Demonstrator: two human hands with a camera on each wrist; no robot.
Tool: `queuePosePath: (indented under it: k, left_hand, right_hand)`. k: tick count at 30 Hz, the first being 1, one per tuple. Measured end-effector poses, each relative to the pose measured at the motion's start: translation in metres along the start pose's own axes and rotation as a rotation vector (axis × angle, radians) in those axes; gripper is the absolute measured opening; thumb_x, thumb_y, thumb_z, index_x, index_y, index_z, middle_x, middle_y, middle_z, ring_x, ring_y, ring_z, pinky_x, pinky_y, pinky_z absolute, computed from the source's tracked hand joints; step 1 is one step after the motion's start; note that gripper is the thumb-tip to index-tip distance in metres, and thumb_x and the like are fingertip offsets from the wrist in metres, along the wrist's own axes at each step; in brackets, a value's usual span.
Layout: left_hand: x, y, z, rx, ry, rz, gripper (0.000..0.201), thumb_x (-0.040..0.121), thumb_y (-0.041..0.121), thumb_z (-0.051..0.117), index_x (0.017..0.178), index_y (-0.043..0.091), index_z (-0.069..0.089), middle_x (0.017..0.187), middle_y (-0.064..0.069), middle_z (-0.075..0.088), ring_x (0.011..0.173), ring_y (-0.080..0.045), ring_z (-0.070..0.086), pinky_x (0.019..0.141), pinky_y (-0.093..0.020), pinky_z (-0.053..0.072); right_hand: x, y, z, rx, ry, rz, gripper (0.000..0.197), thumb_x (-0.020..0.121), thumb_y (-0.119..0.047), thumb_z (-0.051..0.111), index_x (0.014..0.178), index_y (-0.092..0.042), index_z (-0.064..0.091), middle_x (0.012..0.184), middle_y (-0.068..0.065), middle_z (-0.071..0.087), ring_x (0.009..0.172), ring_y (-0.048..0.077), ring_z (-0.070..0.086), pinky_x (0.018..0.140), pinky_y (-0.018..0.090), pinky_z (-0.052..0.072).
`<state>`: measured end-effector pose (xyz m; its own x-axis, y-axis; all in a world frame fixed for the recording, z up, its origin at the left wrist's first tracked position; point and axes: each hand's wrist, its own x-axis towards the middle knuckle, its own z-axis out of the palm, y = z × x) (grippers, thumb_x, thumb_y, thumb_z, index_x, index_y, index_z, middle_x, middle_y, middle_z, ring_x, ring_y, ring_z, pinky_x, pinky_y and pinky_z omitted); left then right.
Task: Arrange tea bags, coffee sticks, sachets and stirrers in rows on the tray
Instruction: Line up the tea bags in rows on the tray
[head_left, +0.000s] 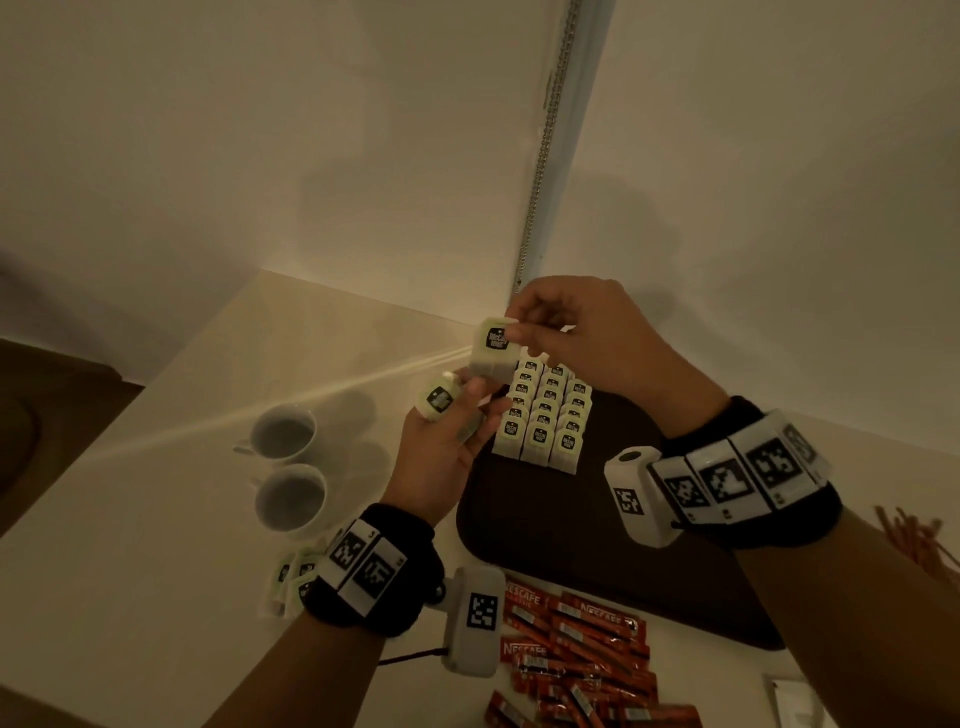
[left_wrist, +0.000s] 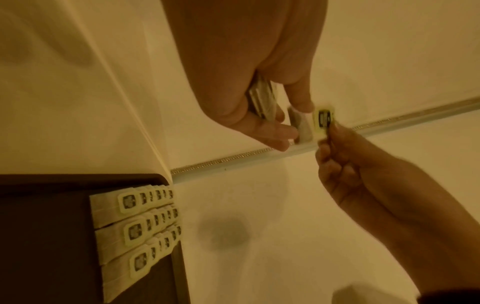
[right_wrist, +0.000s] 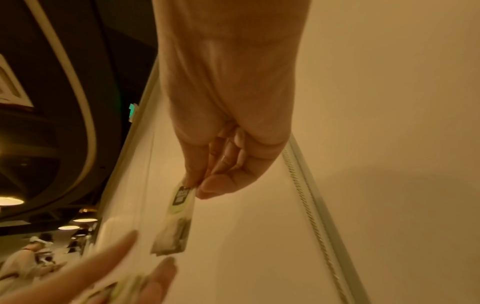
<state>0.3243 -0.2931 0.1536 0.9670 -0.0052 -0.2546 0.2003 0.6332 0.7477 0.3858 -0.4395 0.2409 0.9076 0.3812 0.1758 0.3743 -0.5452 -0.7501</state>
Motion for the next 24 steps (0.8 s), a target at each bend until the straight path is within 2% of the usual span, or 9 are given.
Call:
queuePosePath:
  k: [4, 6, 8, 10, 13, 17, 20, 22, 24]
  left_hand:
    - [0.004, 0.011, -0.025, -0.156, 0.134, -0.069, 0.037, 0.096, 0.039, 0.045, 0.110, 0.009, 0.061, 0.103, -0.010, 0.072, 0.091, -0.022, 0.071, 0.067, -0.024, 0.057]
    - [0.006, 0.019, -0.034, -0.212, 0.150, -0.079, 0.048, 0.096, 0.049, 0.039, 0.109, 0.009, 0.062, 0.101, -0.011, 0.073, 0.090, -0.024, 0.072, 0.064, -0.025, 0.057]
    - [0.007, 0.026, -0.037, -0.220, 0.137, -0.070, 0.054, 0.095, 0.054, 0.036, 0.108, 0.009, 0.063, 0.100, -0.011, 0.073, 0.091, -0.026, 0.071, 0.064, -0.026, 0.057]
    - [0.007, 0.029, -0.037, -0.212, 0.129, -0.066, 0.056, 0.095, 0.055, 0.034, 0.106, 0.009, 0.063, 0.100, -0.011, 0.073, 0.090, -0.027, 0.071, 0.064, -0.026, 0.057]
    - [0.007, 0.031, -0.038, -0.192, 0.130, -0.075, 0.056, 0.095, 0.055, 0.034, 0.106, 0.009, 0.063, 0.101, -0.012, 0.073, 0.090, -0.027, 0.071, 0.064, -0.026, 0.058]
    - [0.006, 0.029, -0.041, -0.173, 0.133, -0.083, 0.055, 0.096, 0.053, 0.034, 0.106, 0.008, 0.063, 0.102, -0.013, 0.073, 0.091, -0.028, 0.071, 0.066, -0.027, 0.058]
    - [0.007, 0.027, -0.041, -0.151, 0.136, -0.093, 0.056, 0.096, 0.055, 0.033, 0.108, 0.008, 0.062, 0.105, -0.014, 0.072, 0.093, -0.029, 0.070, 0.067, -0.028, 0.058]
    - [0.007, 0.026, -0.041, -0.148, 0.130, -0.103, 0.058, 0.096, 0.056, 0.031, 0.108, 0.008, 0.062, 0.105, -0.015, 0.072, 0.093, -0.029, 0.070, 0.067, -0.028, 0.058]
    - [0.008, 0.026, -0.041, -0.146, 0.109, -0.115, 0.061, 0.096, 0.058, 0.028, 0.110, 0.009, 0.061, 0.104, -0.015, 0.072, 0.093, -0.029, 0.071, 0.067, -0.028, 0.058]
  right_hand:
    - [-0.010, 0.045, 0.017, -0.068, -0.059, 0.155, 0.008, 0.087, -0.012, 0.064, 0.094, -0.014, 0.067, 0.086, 0.000, 0.066, 0.064, -0.002, 0.059, 0.059, 0.008, 0.047]
    - [-0.016, 0.072, 0.035, -0.069, -0.132, 0.282, 0.011, 0.088, -0.007, 0.061, 0.098, -0.010, 0.066, 0.090, 0.007, 0.067, 0.071, 0.011, 0.064, 0.066, 0.018, 0.054]
    - [-0.022, 0.095, 0.056, -0.086, -0.213, 0.398, 0.015, 0.089, -0.007, 0.060, 0.103, -0.007, 0.064, 0.098, 0.012, 0.067, 0.085, 0.024, 0.066, 0.080, 0.033, 0.056]
    - [-0.027, 0.117, 0.075, -0.079, -0.279, 0.492, 0.017, 0.089, -0.008, 0.060, 0.106, -0.007, 0.061, 0.105, 0.013, 0.065, 0.092, 0.026, 0.064, 0.086, 0.037, 0.054]
    - [-0.032, 0.141, 0.098, -0.086, -0.324, 0.569, 0.012, 0.088, -0.011, 0.062, 0.099, -0.008, 0.058, 0.102, 0.013, 0.066, 0.089, 0.027, 0.066, 0.083, 0.039, 0.055]
    - [-0.033, 0.159, 0.113, -0.128, -0.195, 0.557, 0.008, 0.085, -0.010, 0.065, 0.088, -0.012, 0.058, 0.098, 0.011, 0.066, 0.087, 0.022, 0.063, 0.081, 0.032, 0.052]
    - [-0.030, 0.165, 0.116, -0.110, -0.114, 0.563, 0.023, 0.085, -0.006, 0.063, 0.073, -0.021, 0.050, 0.088, 0.007, 0.063, 0.081, 0.016, 0.058, 0.071, 0.023, 0.045]
    - [-0.028, 0.166, 0.118, -0.095, -0.092, 0.579, 0.022, 0.084, -0.005, 0.064, 0.073, -0.020, 0.052, 0.086, 0.003, 0.059, 0.082, 0.015, 0.057, 0.070, 0.023, 0.044]
    - [-0.025, 0.167, 0.120, -0.097, -0.076, 0.582, 0.009, 0.084, -0.005, 0.064, 0.083, -0.012, 0.059, 0.087, 0.003, 0.058, 0.083, 0.014, 0.055, 0.070, 0.022, 0.043]
